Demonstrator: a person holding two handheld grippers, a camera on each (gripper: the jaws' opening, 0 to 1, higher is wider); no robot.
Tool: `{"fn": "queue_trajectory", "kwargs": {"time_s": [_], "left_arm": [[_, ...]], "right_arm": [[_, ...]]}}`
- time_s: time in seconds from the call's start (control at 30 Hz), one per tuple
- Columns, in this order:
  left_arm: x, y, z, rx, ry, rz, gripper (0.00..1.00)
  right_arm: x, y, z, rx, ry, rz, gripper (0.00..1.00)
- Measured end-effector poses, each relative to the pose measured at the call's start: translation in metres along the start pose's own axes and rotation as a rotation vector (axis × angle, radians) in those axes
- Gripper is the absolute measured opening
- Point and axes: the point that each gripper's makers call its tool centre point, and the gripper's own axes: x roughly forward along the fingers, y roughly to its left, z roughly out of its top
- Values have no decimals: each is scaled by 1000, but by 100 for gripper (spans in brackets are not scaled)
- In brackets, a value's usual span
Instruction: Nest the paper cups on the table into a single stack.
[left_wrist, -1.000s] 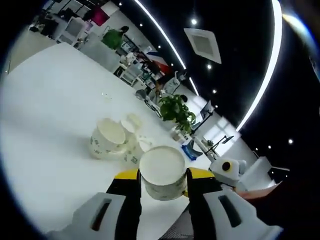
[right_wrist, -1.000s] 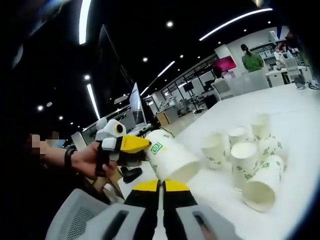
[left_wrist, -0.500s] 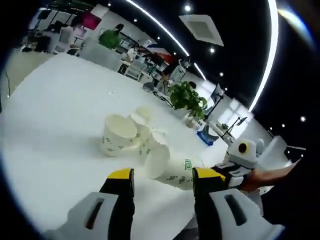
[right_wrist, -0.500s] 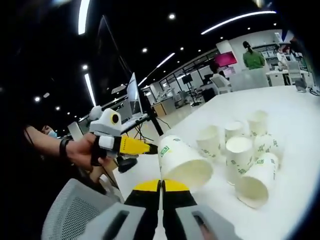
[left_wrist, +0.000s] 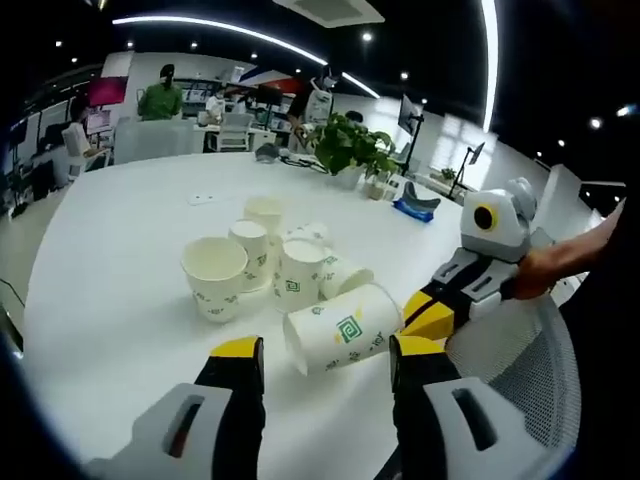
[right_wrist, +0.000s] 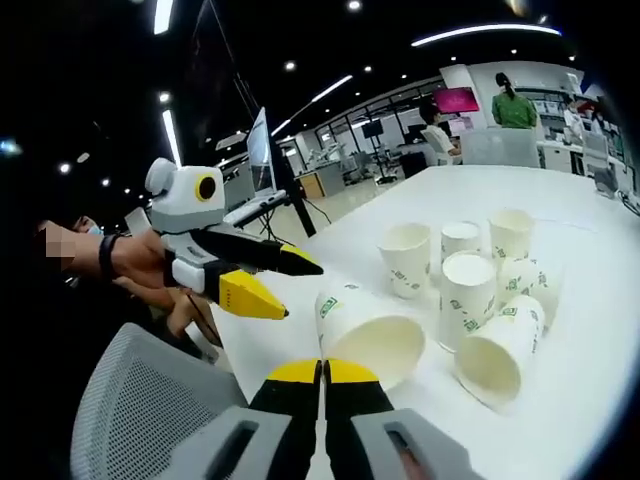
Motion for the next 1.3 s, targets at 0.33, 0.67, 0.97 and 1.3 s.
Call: {"fn": "queue_trajectory", "kwargs": {"time_s": [0.33, 0.67, 0.97, 1.3], "left_arm": [[-2, 5, -10, 7, 17, 20, 48], [-9, 7, -20, -13, 19, 45, 47], [-11, 10, -25, -23, 18, 59, 47], [-12, 12, -26, -32, 8, 65, 47]], "right_arm": [[3, -7, 5, -180, 152, -26, 0], [9, -15, -8, -361, 331, -42, 0], [8, -24, -17, -508, 447, -50, 0], [5, -30, 4, -576, 467, -68, 0]]}}
